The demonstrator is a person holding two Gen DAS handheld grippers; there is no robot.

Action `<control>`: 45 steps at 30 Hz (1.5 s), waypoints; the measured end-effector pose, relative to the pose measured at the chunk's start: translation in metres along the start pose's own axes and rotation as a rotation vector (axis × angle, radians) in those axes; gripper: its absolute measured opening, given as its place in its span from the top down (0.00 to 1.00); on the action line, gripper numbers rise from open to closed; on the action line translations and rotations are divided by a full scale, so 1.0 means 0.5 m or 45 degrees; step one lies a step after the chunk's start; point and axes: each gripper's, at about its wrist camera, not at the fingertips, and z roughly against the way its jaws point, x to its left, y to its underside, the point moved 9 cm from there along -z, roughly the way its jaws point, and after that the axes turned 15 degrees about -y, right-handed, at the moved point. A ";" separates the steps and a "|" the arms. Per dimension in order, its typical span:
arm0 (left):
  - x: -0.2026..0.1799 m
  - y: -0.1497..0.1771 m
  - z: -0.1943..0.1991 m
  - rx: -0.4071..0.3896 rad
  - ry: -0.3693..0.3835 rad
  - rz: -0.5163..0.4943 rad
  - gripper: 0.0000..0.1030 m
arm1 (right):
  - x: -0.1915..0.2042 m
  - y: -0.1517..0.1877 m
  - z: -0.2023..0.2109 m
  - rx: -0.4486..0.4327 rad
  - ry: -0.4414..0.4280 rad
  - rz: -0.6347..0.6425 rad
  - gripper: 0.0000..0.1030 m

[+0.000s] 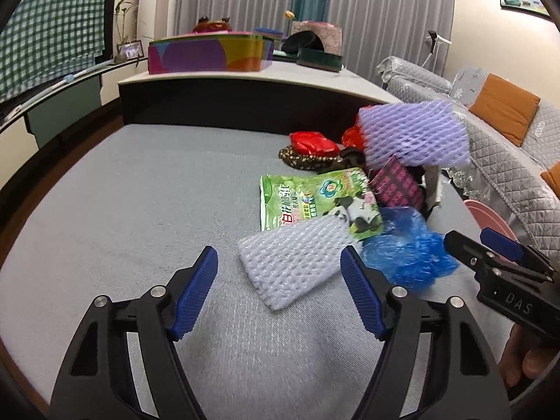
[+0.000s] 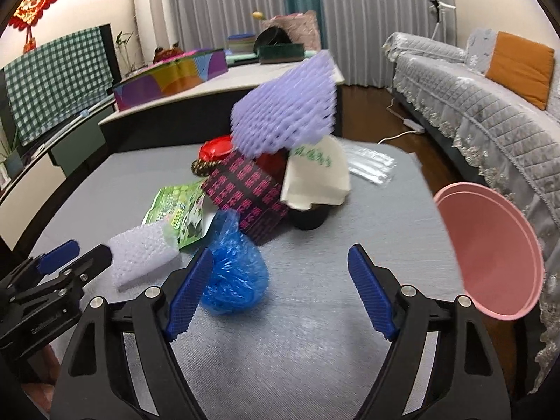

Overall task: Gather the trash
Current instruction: 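Close right tool on blue plastic bag while left tool grasps white foam net, then carry blue bag in right tool and white foam net in left tool over pink bin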

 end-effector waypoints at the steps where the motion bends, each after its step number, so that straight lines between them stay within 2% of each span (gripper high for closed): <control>1: 0.000 0.000 -0.010 0.012 -0.004 -0.001 0.31 | 0.001 0.001 -0.008 0.010 -0.003 0.005 0.24; 4: 0.000 0.003 -0.032 0.048 0.003 0.008 0.31 | 0.005 0.010 -0.036 0.055 -0.016 0.009 0.25; 7: -0.001 0.006 -0.047 0.092 0.019 0.017 0.32 | 0.010 0.021 -0.057 0.097 -0.042 0.007 0.34; 8: -0.005 0.008 -0.052 0.109 0.023 0.006 0.35 | 0.010 0.023 -0.060 0.104 -0.047 0.008 0.38; 10: -0.017 0.016 -0.059 0.145 0.039 -0.020 0.49 | 0.014 0.026 -0.065 0.116 -0.060 0.013 0.47; 12: -0.022 0.020 -0.060 0.154 0.049 -0.037 0.63 | 0.017 0.027 -0.067 0.123 -0.078 0.012 0.62; 13: -0.026 0.023 -0.058 0.155 0.055 -0.051 0.78 | 0.018 0.028 -0.067 0.127 -0.089 0.011 0.66; 14: -0.026 0.024 -0.057 0.156 0.058 -0.056 0.86 | 0.021 0.027 -0.067 0.129 -0.093 0.010 0.74; 15: -0.028 0.026 -0.054 0.154 0.060 -0.063 0.89 | 0.022 0.026 -0.063 0.126 -0.095 0.011 0.81; 17: -0.028 0.025 -0.047 0.138 0.049 -0.077 0.94 | 0.021 0.022 -0.054 0.112 -0.085 0.017 0.89; 29: -0.053 -0.021 0.051 -0.058 0.091 -0.111 0.96 | -0.009 -0.016 0.064 -0.066 -0.004 0.044 0.93; 38: -0.067 -0.042 0.102 -0.113 0.128 -0.094 0.96 | -0.027 -0.034 0.153 -0.175 0.094 0.097 0.93; 45: -0.094 -0.053 0.134 -0.169 0.161 -0.134 0.96 | -0.062 -0.056 0.219 -0.268 0.168 0.077 0.93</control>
